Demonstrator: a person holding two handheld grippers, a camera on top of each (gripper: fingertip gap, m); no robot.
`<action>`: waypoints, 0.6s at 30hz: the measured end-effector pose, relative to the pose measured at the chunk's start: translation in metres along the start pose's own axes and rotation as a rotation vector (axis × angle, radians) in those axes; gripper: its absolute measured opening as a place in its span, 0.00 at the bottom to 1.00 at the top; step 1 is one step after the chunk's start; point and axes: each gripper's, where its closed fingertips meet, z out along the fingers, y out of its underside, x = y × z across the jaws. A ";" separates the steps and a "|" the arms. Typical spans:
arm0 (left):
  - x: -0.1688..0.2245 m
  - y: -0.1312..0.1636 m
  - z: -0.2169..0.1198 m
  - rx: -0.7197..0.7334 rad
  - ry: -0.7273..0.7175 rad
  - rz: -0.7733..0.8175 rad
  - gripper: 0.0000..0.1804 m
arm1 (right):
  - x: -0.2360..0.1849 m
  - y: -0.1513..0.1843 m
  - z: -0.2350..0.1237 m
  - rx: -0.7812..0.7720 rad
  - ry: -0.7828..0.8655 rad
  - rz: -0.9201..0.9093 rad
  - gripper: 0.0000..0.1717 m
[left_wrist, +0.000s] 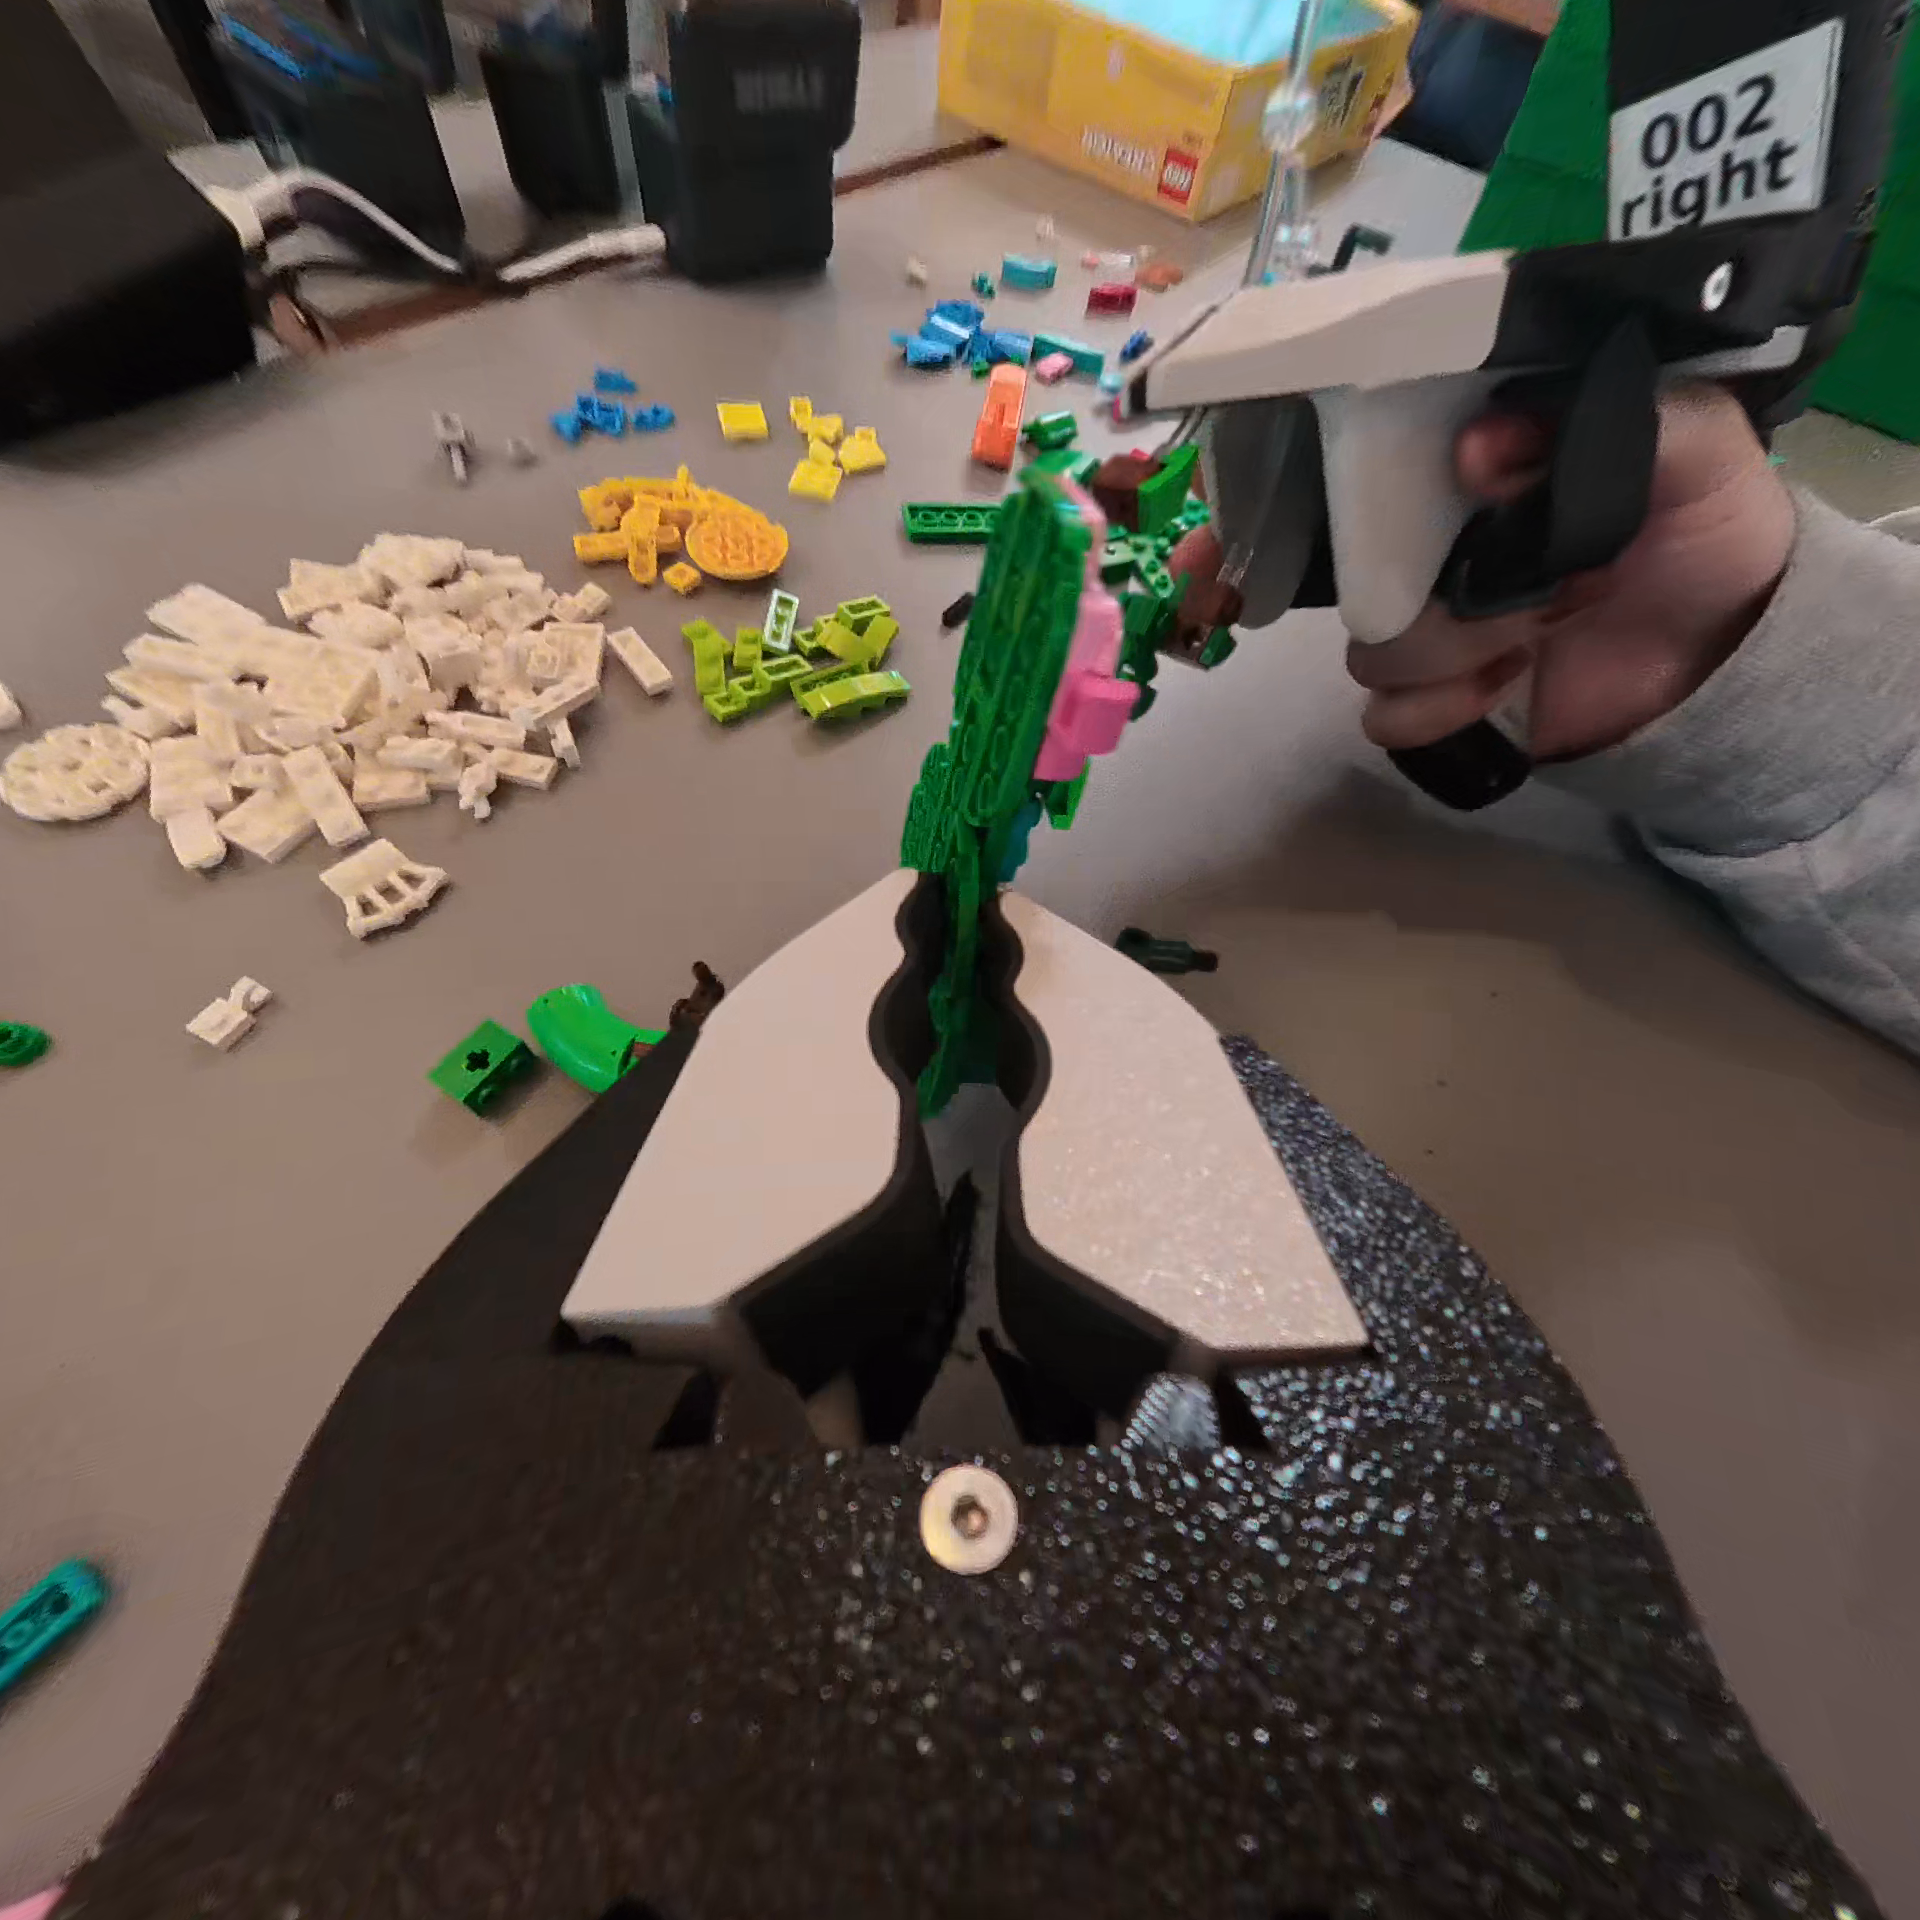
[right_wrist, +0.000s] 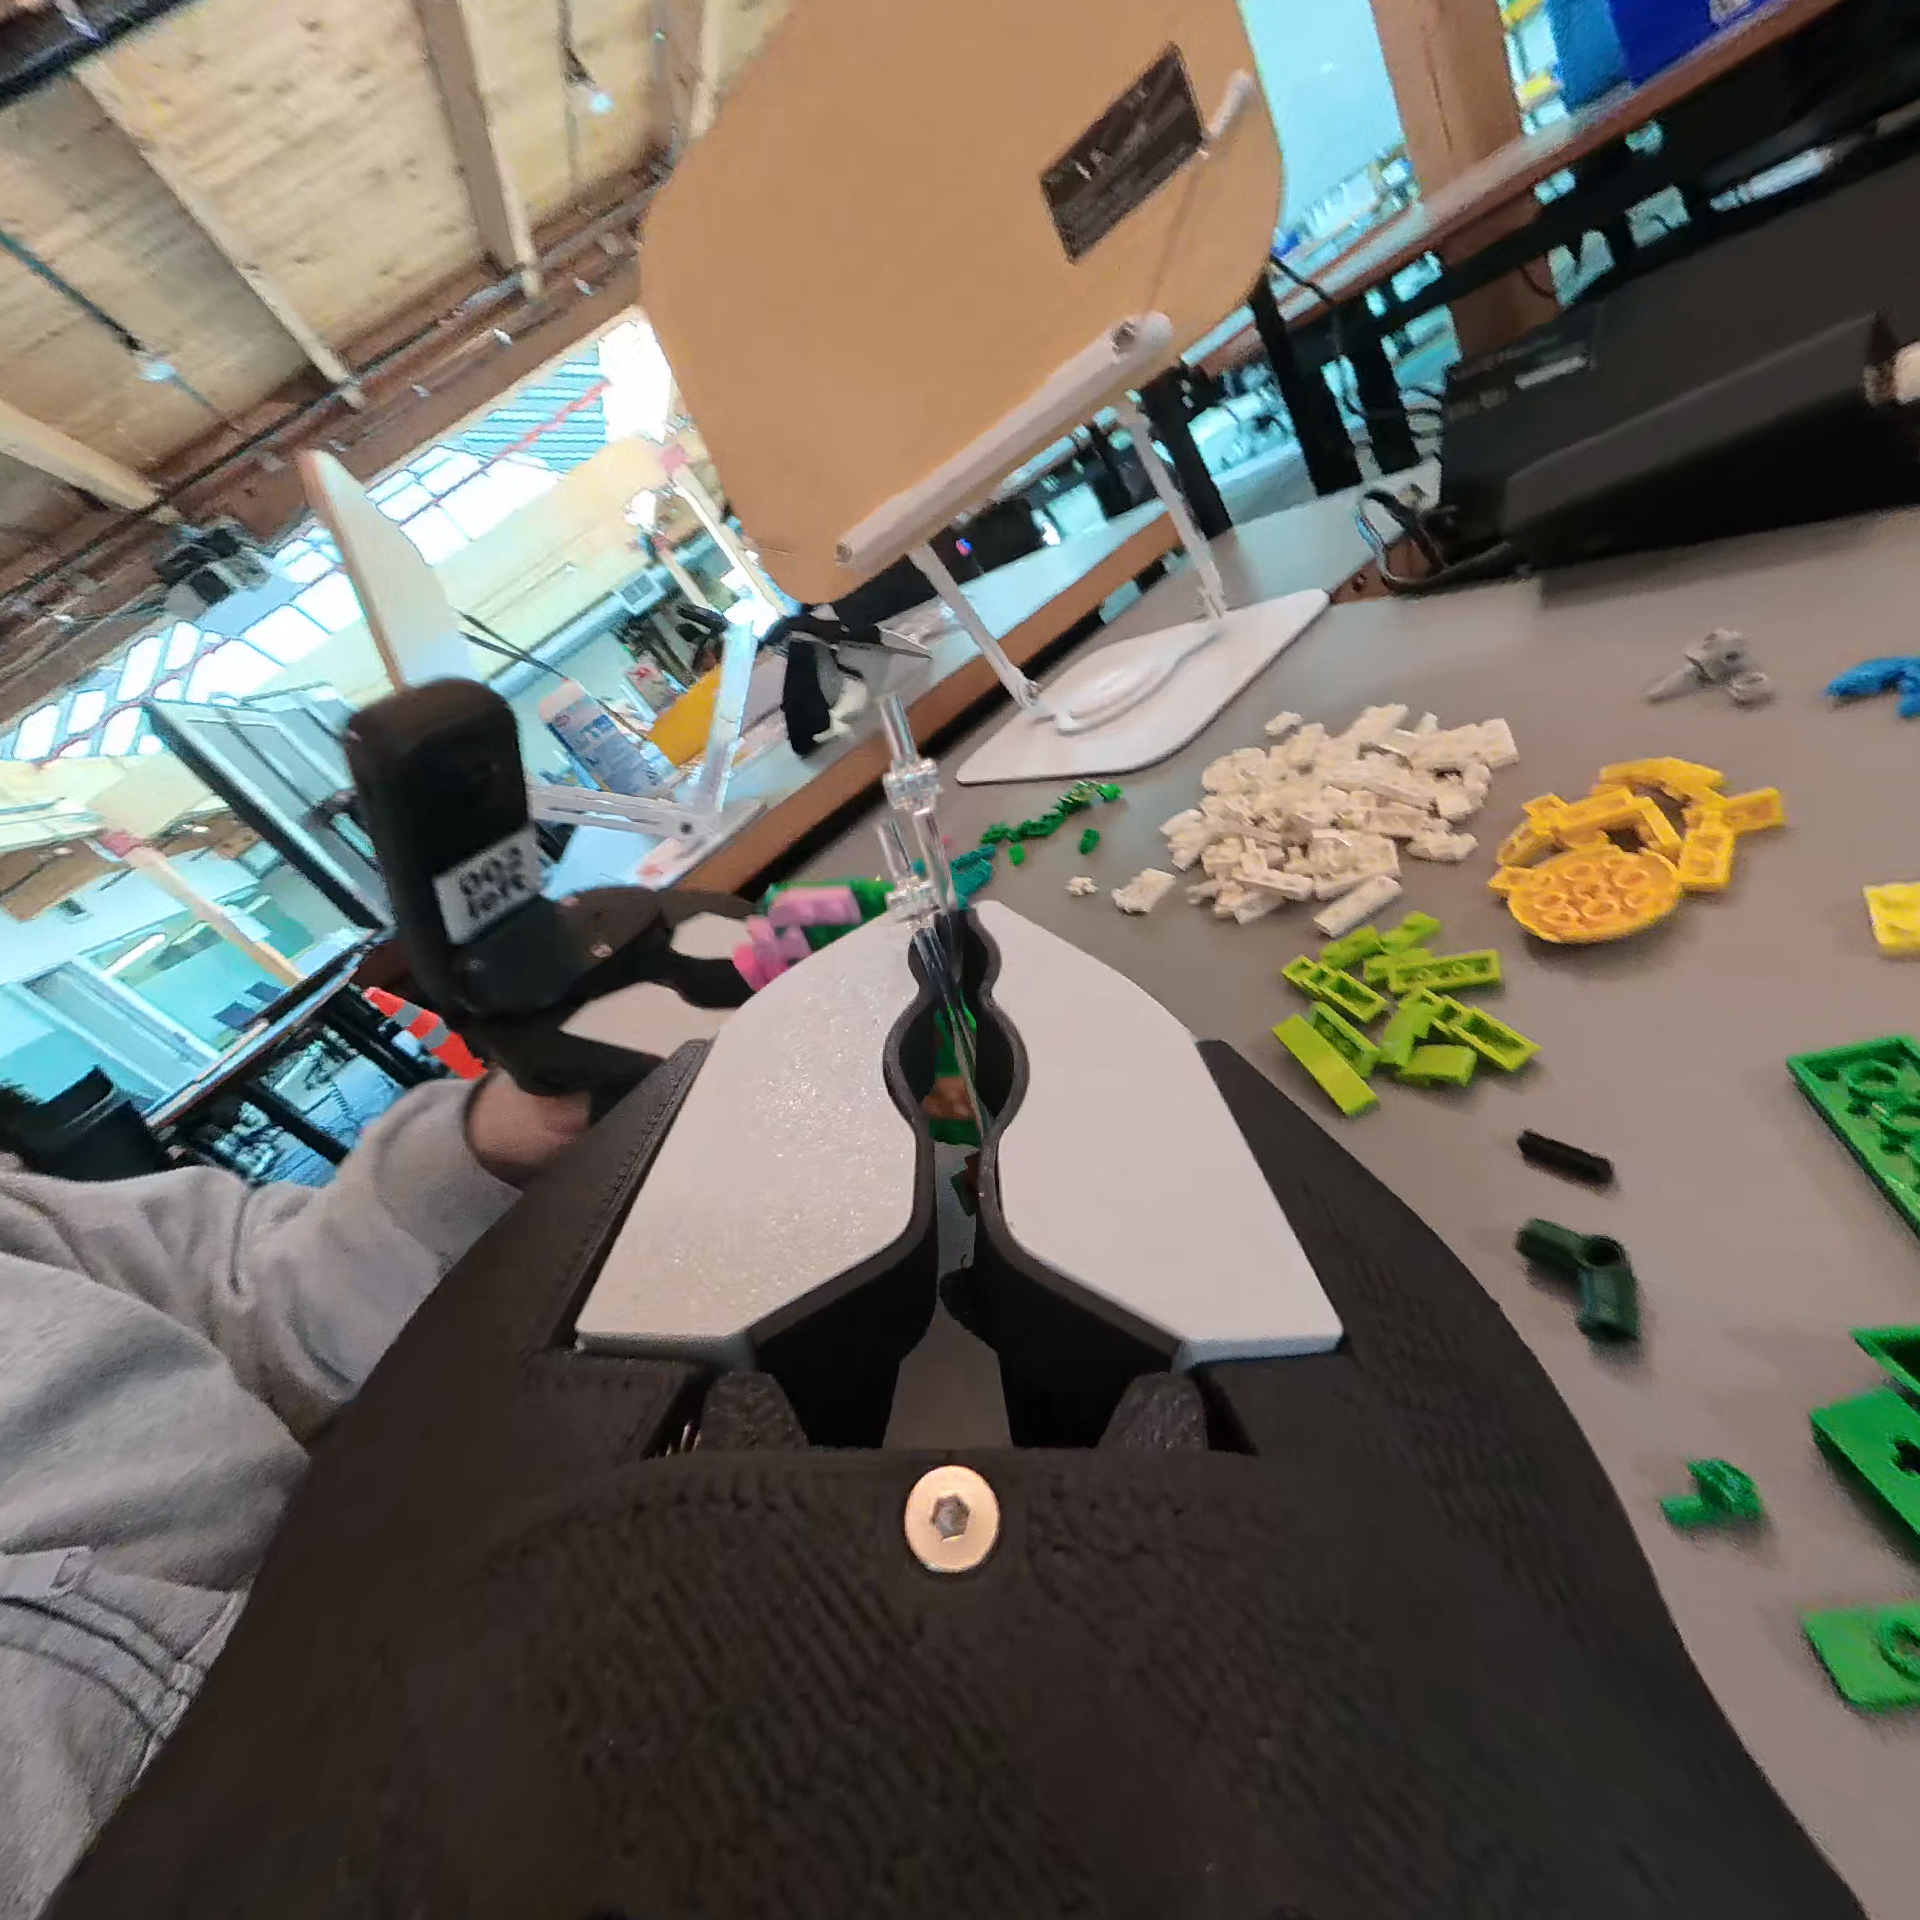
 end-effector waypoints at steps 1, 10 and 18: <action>-0.001 0.000 -0.002 -0.033 0.011 -0.020 0.04 | 0.006 0.003 -0.001 -0.030 0.031 0.010 0.01; 0.041 0.015 -0.011 -0.334 0.493 -0.325 0.05 | 0.021 0.020 -0.014 -0.232 0.092 -0.001 0.01; 0.022 0.040 0.001 -0.506 0.320 -0.267 0.25 | 0.019 0.033 -0.024 -0.380 0.115 -0.212 0.01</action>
